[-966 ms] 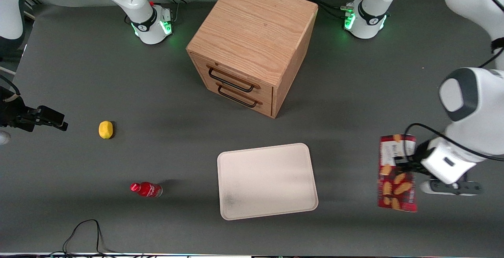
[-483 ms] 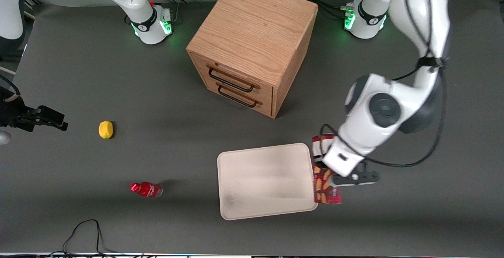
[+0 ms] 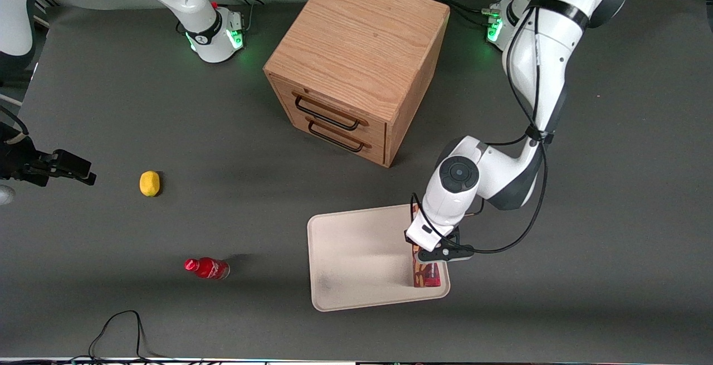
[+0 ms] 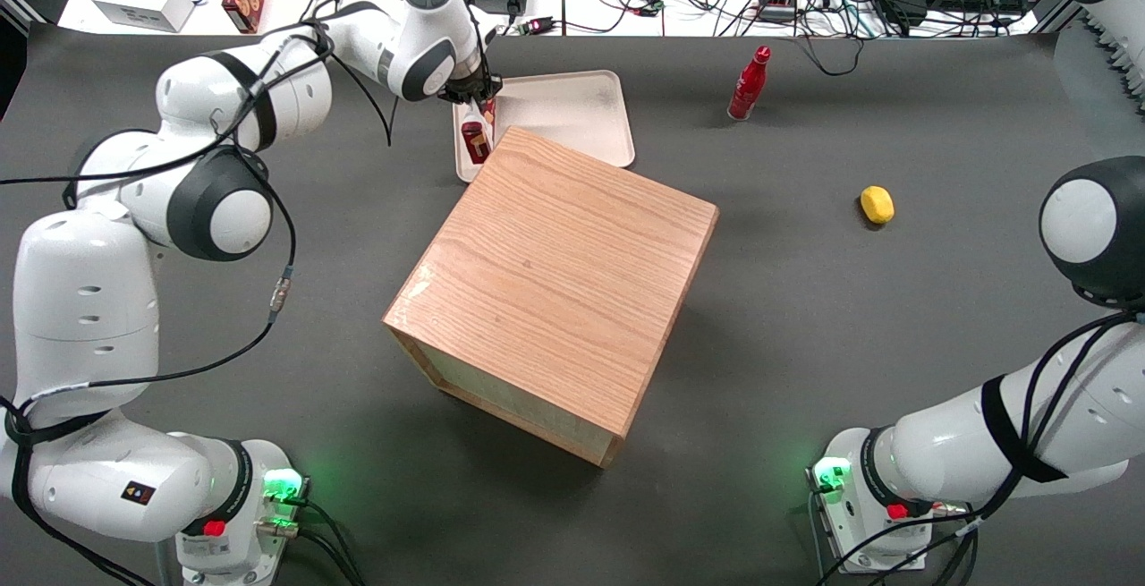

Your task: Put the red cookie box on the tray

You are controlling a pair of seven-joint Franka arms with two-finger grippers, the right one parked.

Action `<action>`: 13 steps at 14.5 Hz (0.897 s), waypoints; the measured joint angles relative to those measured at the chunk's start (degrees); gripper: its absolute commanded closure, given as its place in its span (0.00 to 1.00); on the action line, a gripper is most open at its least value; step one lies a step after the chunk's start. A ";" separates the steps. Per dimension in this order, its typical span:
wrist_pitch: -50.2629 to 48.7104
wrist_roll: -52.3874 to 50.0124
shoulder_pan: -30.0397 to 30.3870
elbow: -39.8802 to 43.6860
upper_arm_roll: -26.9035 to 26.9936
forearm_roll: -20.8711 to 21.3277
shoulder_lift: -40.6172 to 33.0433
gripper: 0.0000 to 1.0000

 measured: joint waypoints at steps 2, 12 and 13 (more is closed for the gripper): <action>0.65 -0.04 0.01 0.00 1.03 0.07 0.84 0.44; 1.90 -3.66 0.26 0.18 1.89 2.40 -1.75 0.00; -0.69 -3.64 0.80 0.16 1.98 2.12 -3.77 0.00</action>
